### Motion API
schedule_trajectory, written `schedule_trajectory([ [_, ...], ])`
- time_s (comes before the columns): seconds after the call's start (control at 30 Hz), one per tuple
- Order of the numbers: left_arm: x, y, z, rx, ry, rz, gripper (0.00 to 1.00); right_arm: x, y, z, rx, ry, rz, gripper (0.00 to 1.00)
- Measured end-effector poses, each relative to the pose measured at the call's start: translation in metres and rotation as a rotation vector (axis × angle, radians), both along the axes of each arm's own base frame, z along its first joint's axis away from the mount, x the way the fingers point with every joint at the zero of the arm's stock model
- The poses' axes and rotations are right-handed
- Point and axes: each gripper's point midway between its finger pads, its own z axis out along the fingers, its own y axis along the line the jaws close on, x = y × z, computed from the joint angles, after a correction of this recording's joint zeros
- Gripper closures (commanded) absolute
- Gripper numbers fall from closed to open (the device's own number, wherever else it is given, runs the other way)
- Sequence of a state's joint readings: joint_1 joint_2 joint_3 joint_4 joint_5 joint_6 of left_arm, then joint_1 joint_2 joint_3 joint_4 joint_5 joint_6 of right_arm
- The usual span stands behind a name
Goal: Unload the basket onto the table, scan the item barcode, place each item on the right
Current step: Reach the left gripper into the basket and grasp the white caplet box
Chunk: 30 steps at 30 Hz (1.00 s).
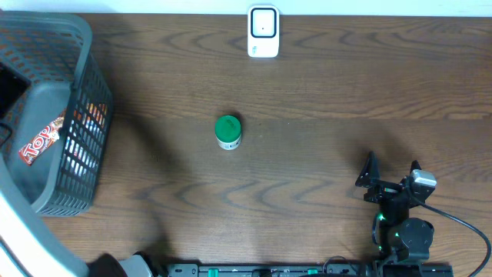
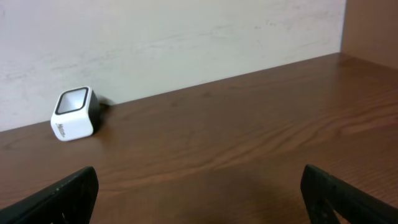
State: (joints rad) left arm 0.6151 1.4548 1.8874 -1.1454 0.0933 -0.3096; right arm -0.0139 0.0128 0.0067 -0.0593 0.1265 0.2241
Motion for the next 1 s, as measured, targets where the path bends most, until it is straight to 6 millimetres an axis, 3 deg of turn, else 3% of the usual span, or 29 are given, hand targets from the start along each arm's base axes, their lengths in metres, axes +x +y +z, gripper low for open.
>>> schedule_trajectory([
  [0.07,-0.003,0.001,0.002,0.008,0.0,0.014,0.07,0.0,0.0,0.0,0.0,0.0,0.0,0.01],
  [0.13,0.0,0.005,-0.013,-0.012,0.036,0.021,0.07,0.0,0.0,0.0,0.0,0.0,0.0,0.01],
  [0.37,0.012,0.024,-0.146,-0.19,0.366,0.046,0.07,0.0,0.0,0.0,0.0,0.0,0.0,0.01],
  [0.47,0.013,0.026,-0.19,-0.252,0.472,0.047,0.07,0.0,0.0,0.0,0.0,0.0,0.0,0.01],
  [0.57,0.014,0.028,-0.219,-0.291,0.539,0.047,0.07,0.0,0.0,0.0,0.0,0.0,0.0,0.01],
  [1.0,0.013,0.029,-0.307,-0.374,0.676,0.044,0.07,0.0,0.0,0.0,0.0,0.0,0.0,0.01],
])
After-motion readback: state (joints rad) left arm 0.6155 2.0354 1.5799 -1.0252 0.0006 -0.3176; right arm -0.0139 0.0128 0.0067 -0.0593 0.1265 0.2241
